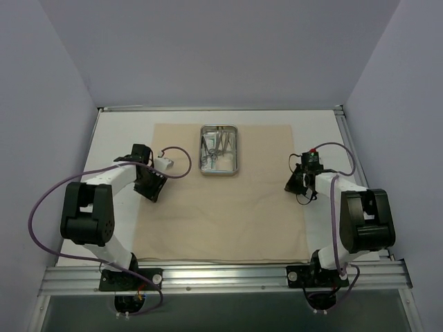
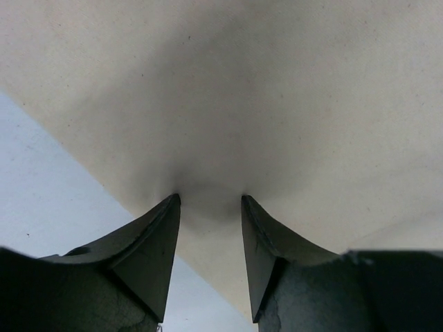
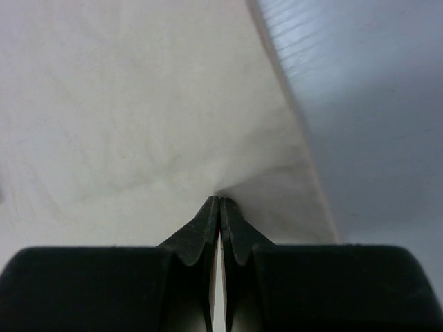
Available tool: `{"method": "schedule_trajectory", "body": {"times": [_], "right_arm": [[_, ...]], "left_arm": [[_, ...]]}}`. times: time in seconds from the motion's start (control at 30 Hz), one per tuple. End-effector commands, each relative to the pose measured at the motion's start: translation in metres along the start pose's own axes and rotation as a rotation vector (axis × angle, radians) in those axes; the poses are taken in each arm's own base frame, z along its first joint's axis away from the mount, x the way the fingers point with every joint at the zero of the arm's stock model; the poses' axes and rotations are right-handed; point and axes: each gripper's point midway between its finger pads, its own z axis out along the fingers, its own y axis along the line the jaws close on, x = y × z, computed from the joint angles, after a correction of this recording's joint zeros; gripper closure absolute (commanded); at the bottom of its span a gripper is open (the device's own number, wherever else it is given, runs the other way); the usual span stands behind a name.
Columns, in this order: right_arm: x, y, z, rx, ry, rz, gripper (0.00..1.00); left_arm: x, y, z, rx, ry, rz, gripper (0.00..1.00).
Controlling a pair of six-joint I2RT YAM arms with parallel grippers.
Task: Open and lay out the surgical kit
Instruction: Smooth out the surgical kit at the center of the board, then adjust the container in the surgical kit.
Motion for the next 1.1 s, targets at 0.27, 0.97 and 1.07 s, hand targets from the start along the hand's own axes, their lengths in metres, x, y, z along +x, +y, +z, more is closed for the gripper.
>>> {"method": "schedule_trajectory", "body": {"times": [0.27,0.97,1.07], "right_arm": [[-0.102,0.096,-0.054,-0.035,-0.245,-0.273,0.77],[-0.073,0.242,0.053,0.002,-0.166,-0.540,0.68],[-0.066,0.240,0.061,0.016,-0.152,-0.548,0.75]], "left_arm": [[-0.075,0.010,-0.082,0.129,-0.303,-0.057,0.42],[-0.096,0.073,-0.078,0.015,-0.245,-0.249,0.41],[-0.095,0.073,-0.076,0.026,-0.239,-0.254,0.41]]}}
